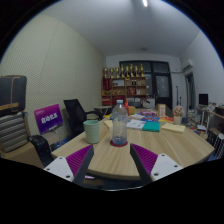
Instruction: Pour water
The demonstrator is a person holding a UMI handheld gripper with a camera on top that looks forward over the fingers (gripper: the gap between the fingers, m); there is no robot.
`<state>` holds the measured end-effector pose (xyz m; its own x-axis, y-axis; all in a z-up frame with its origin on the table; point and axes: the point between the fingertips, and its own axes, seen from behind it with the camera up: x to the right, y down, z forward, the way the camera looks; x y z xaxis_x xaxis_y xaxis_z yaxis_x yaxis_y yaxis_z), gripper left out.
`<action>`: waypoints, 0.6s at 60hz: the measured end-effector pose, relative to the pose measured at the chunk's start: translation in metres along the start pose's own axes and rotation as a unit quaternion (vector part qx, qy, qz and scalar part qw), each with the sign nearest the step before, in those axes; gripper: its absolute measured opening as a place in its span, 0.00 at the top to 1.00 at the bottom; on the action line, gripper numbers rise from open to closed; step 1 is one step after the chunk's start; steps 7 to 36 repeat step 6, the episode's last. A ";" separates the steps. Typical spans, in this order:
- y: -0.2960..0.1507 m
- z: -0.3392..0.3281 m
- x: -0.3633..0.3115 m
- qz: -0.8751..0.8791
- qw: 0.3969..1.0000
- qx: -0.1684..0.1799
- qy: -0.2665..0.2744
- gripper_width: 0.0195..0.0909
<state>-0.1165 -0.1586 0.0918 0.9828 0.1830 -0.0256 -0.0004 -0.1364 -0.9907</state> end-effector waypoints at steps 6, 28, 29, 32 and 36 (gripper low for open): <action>0.008 -0.041 -0.015 0.004 1.000 -0.003 -0.017 0.11; 0.008 -0.041 -0.015 0.004 1.000 -0.003 -0.017 0.11; 0.008 -0.041 -0.015 0.004 1.000 -0.003 -0.017 0.11; 0.008 -0.041 -0.015 0.004 1.000 -0.003 -0.017 0.11; 0.008 -0.041 -0.015 0.004 1.000 -0.003 -0.017 0.11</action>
